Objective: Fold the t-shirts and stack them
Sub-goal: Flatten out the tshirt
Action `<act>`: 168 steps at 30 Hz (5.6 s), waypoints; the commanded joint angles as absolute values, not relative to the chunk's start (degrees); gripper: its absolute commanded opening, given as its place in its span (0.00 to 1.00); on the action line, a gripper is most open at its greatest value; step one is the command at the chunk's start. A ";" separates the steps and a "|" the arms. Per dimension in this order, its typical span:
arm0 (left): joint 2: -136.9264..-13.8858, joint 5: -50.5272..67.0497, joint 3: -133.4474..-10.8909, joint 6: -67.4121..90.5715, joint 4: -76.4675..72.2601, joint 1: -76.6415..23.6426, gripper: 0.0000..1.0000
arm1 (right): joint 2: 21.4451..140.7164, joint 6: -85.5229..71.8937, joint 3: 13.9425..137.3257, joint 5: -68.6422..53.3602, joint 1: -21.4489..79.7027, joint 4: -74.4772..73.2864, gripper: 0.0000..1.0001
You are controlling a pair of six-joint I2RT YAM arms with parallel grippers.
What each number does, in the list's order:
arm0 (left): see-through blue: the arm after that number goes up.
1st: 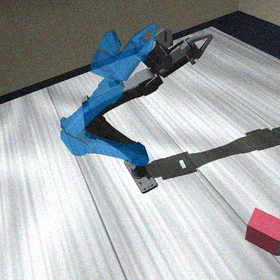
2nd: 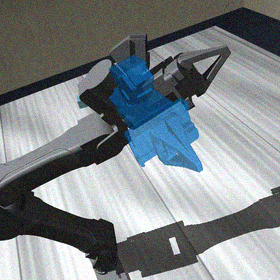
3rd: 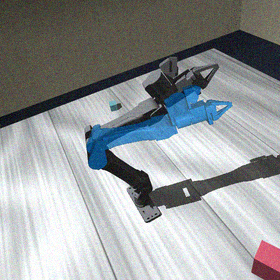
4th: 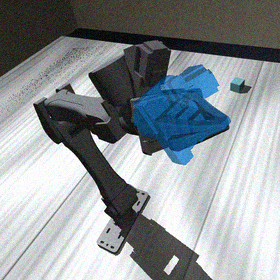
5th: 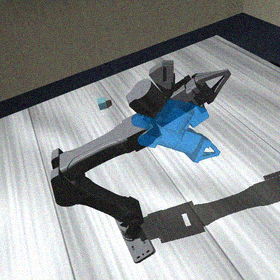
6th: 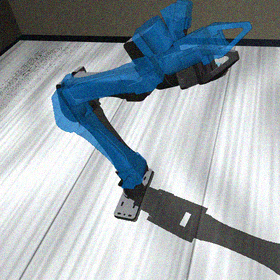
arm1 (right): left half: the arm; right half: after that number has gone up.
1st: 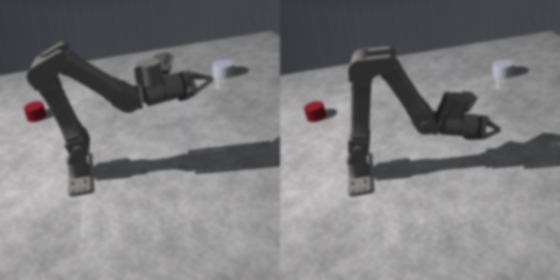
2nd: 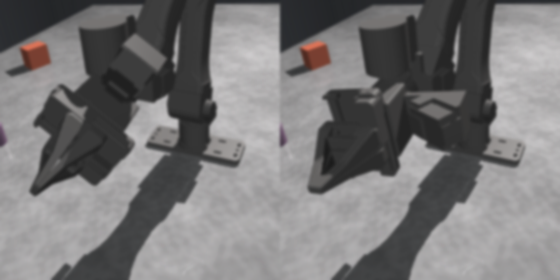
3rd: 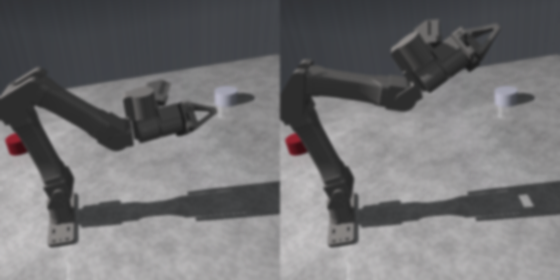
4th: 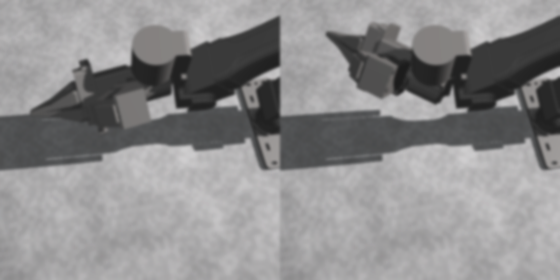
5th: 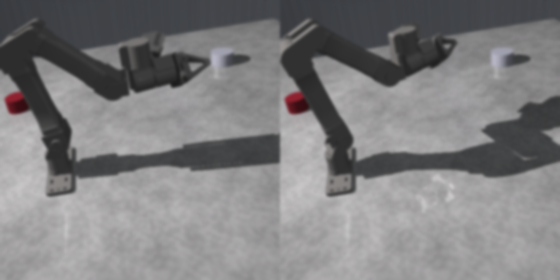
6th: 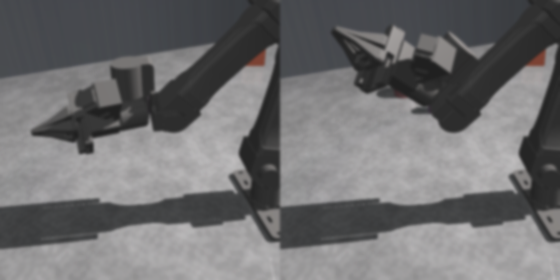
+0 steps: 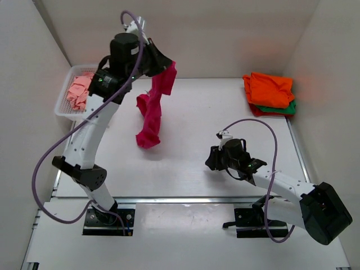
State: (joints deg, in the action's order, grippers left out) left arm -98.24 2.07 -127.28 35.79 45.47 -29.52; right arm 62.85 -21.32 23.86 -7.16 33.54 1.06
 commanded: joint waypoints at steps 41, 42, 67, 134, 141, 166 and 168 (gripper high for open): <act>-88.16 11.42 -110.83 35.60 45.97 -17.23 0.00 | 106.52 -25.13 62.14 4.84 48.51 9.40 0.52; -88.33 11.25 -110.83 35.94 45.97 -17.05 0.00 | 106.52 -25.14 62.66 4.66 48.25 9.23 0.50; -84.31 4.91 -125.88 27.16 47.56 -3.25 0.00 | 57.85 5.35 73.39 -26.90 6.33 -20.11 0.00; -34.72 0.27 -38.94 30.85 39.81 -12.57 0.00 | 42.19 -24.68 29.98 -17.70 19.49 -34.01 0.59; -34.80 0.62 -38.76 31.20 40.16 -12.39 0.00 | 45.79 -40.66 26.82 -9.49 31.81 -34.98 0.45; -34.19 0.09 -40.94 30.59 40.34 -12.04 0.00 | 37.88 -47.14 17.19 -8.54 28.21 -28.35 0.00; -35.68 -2.80 -44.71 29.54 41.22 -11.87 0.00 | 39.45 -41.15 25.28 -9.13 26.47 -35.28 0.00</act>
